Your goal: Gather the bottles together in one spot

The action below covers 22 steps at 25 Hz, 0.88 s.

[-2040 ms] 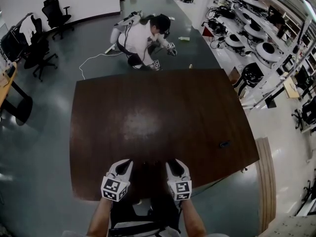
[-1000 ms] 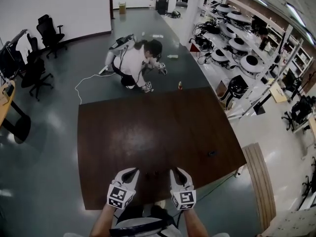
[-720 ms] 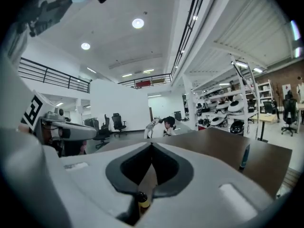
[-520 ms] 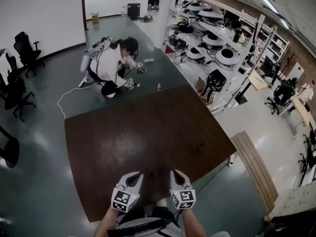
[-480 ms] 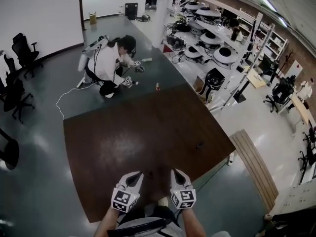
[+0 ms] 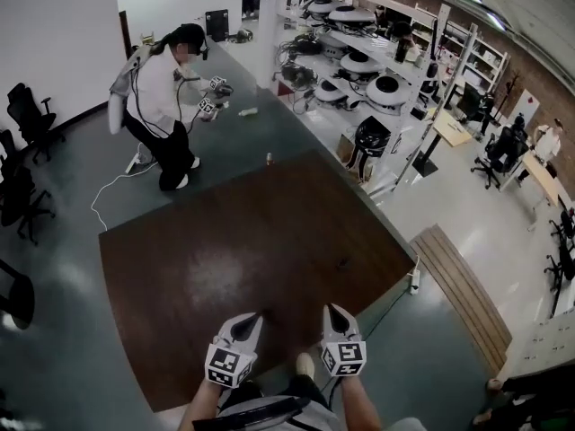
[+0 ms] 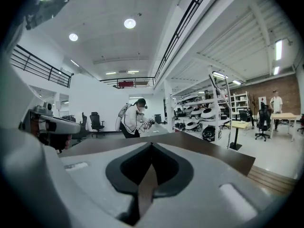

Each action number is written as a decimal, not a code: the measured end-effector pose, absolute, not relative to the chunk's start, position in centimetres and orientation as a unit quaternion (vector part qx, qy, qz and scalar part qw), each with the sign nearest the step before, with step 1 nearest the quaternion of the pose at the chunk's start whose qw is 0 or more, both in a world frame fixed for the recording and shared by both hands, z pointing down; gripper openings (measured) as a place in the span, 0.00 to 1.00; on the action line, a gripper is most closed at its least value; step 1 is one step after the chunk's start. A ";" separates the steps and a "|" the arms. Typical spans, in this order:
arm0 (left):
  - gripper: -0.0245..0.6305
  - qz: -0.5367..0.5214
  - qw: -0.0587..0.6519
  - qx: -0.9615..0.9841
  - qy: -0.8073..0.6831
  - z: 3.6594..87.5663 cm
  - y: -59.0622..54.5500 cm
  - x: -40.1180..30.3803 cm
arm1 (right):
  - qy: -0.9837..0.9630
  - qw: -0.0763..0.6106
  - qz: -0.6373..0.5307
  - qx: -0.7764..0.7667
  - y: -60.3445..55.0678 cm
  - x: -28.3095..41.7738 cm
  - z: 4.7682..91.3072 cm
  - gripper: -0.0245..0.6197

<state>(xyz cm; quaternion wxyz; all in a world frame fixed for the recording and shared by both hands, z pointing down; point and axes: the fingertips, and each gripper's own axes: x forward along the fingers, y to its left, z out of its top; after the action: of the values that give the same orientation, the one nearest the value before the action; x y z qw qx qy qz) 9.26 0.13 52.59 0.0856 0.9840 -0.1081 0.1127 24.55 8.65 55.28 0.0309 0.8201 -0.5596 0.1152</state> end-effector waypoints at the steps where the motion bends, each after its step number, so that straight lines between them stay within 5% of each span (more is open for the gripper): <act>1: 0.04 0.113 0.086 0.984 -0.111 52.6 0.3 9.9 | -0.560 0.034 0.116 0.820 9.0 25.3 55.4 0.04; 22: 0.04 0.148 0.104 0.969 -0.169 56.9 1.9 20.8 | -0.608 0.072 0.112 0.782 8.5 37.7 59.8 0.04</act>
<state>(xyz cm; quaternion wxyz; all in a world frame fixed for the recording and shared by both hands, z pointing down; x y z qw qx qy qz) 20.78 1.90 56.88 0.1043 0.9687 -0.1693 0.1484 37.67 8.54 59.76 0.0721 0.7825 -0.6082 0.1122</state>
